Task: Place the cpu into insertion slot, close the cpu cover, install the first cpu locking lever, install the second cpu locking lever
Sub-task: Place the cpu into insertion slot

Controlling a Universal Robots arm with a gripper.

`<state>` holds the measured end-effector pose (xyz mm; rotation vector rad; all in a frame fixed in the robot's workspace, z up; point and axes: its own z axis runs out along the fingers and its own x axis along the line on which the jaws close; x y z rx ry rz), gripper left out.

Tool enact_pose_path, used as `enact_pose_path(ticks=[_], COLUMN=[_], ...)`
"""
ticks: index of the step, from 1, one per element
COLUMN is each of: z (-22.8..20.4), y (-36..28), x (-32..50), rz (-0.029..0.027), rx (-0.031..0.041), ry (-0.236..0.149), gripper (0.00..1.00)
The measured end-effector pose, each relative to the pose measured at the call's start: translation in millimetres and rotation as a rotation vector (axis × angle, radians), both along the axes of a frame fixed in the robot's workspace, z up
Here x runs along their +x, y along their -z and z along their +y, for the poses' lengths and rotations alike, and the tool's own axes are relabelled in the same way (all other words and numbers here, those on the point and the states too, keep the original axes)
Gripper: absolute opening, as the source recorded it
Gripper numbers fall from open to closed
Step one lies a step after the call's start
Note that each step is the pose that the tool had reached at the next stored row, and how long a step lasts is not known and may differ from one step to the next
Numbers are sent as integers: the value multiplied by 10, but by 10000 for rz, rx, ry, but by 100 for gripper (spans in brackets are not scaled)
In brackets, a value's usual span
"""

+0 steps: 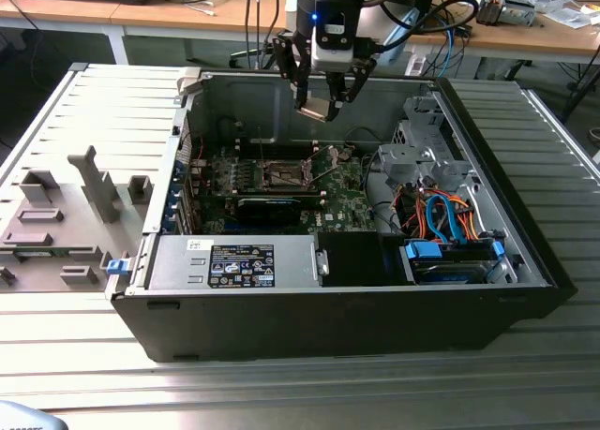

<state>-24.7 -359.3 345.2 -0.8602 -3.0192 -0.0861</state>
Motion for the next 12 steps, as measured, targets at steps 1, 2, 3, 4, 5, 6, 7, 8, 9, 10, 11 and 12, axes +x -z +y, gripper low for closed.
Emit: enact_pose_path(ticks=[1, 2, 3, 4, 5, 6, 7, 8, 9, 10, 11, 12], z=[0, 0, 0, 0, 0, 0, 0, 0, 0, 0, 0, 0], y=[0, 0, 1, 1, 1, 1, 2, 2, 2, 2, 2, 2], x=[0, 0, 0, 0, 0, 0, 0, 0, 0, 0, 0, 0], rz=[1, 1, 0, 0, 1, 1, 1, 1, 1, 0, 1, 0], rx=[0, 0, 0, 0, 0, 0, 0, 0, 0, 0, 0, 0], ry=[21, 35, 47, 70, 83, 101, 117, 131, 145, 169, 188, 208], gripper=[54, 54, 54, 54, 54, 54, 54, 54, 54, 54, 54, 54])
